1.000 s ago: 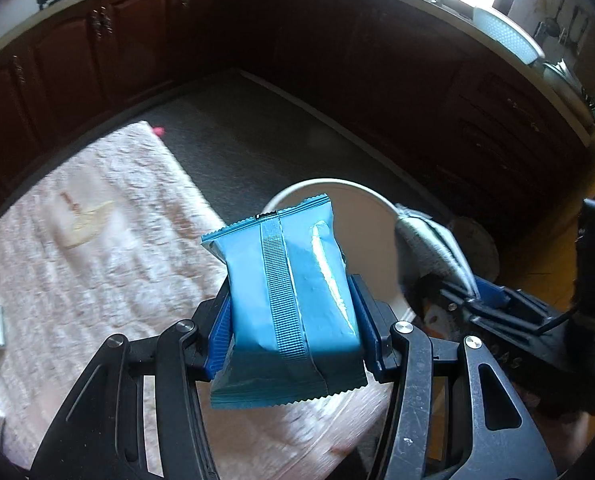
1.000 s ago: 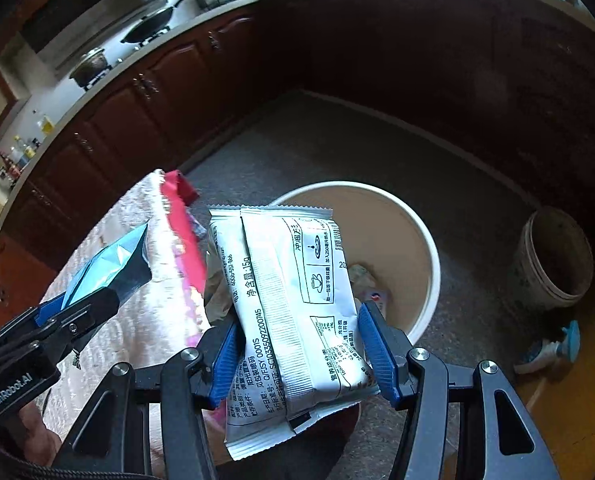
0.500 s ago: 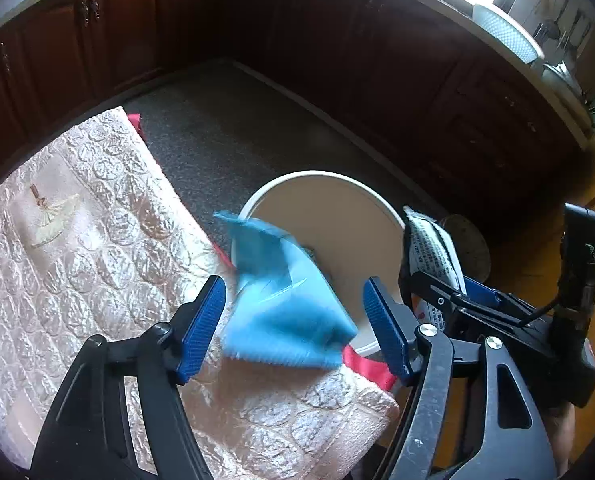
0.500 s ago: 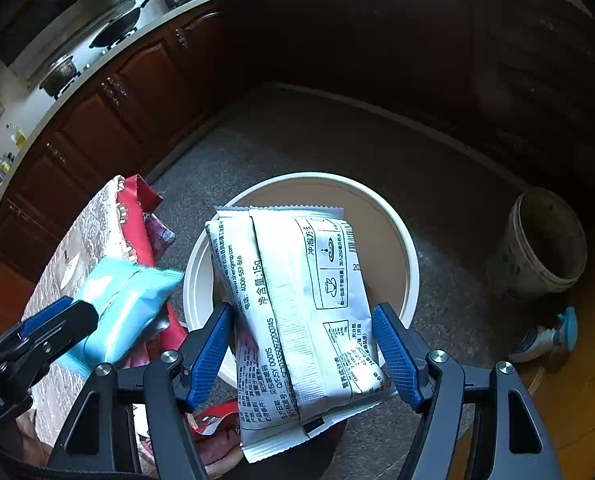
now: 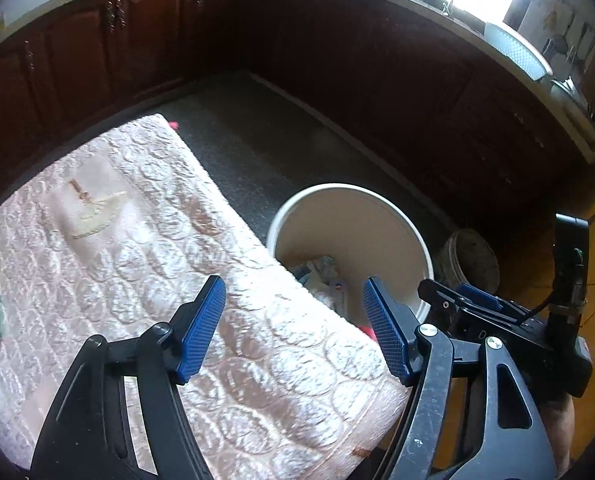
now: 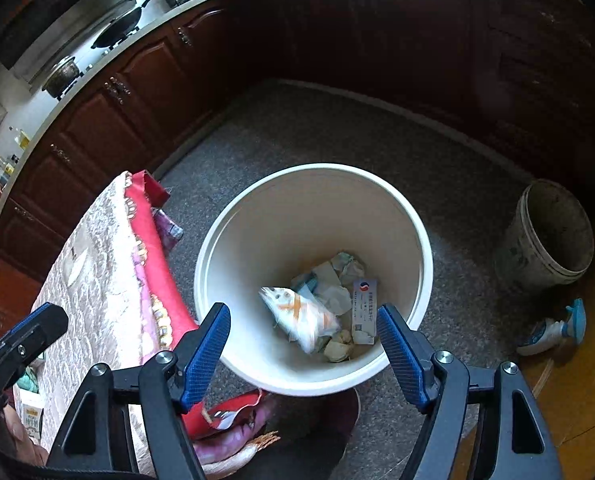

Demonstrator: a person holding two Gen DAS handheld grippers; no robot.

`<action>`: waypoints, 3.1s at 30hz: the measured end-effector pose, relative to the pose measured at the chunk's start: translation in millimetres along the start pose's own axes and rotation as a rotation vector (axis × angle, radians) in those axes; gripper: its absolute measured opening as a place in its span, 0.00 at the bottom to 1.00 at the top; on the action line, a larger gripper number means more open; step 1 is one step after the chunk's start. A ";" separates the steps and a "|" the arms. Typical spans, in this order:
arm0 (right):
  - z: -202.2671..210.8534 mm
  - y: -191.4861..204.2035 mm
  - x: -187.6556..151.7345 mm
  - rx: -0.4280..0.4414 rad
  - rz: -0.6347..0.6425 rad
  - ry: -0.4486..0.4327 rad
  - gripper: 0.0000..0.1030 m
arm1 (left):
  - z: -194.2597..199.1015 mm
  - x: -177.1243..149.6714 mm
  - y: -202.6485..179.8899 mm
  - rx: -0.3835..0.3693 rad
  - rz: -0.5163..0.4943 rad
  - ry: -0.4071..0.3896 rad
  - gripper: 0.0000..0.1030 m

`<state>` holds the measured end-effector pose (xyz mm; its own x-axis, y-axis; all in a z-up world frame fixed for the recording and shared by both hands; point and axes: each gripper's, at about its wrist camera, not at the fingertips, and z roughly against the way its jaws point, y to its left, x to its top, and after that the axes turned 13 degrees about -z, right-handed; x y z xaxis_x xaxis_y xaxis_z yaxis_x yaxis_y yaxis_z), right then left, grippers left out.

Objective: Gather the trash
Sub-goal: 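Move both open grippers back over the table, then grasp the white milk carton with the left gripper while the right gripper grasps the rainbow-logo box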

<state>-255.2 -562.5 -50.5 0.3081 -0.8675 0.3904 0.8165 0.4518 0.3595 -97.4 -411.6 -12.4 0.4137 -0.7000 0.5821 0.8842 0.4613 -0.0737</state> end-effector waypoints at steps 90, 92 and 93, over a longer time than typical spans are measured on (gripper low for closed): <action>-113.0 427.5 -239.7 0.315 1.116 0.342 0.62 | 138.0 -223.4 285.9 0.388 0.400 0.239 0.41; -105.8 402.3 -234.3 0.278 1.038 0.399 0.62 | 133.0 -222.4 283.1 0.386 0.398 0.242 0.41; -101.3 390.1 -232.4 0.278 1.007 0.415 0.62 | 130.9 -222.9 283.8 0.385 0.395 0.241 0.41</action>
<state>41.1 -205.8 -86.9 0.9470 -0.0595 0.3158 -0.0179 0.9715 0.2365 32.8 -53.3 -57.0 0.7723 -0.5187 0.3668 0.5301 0.8444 0.0780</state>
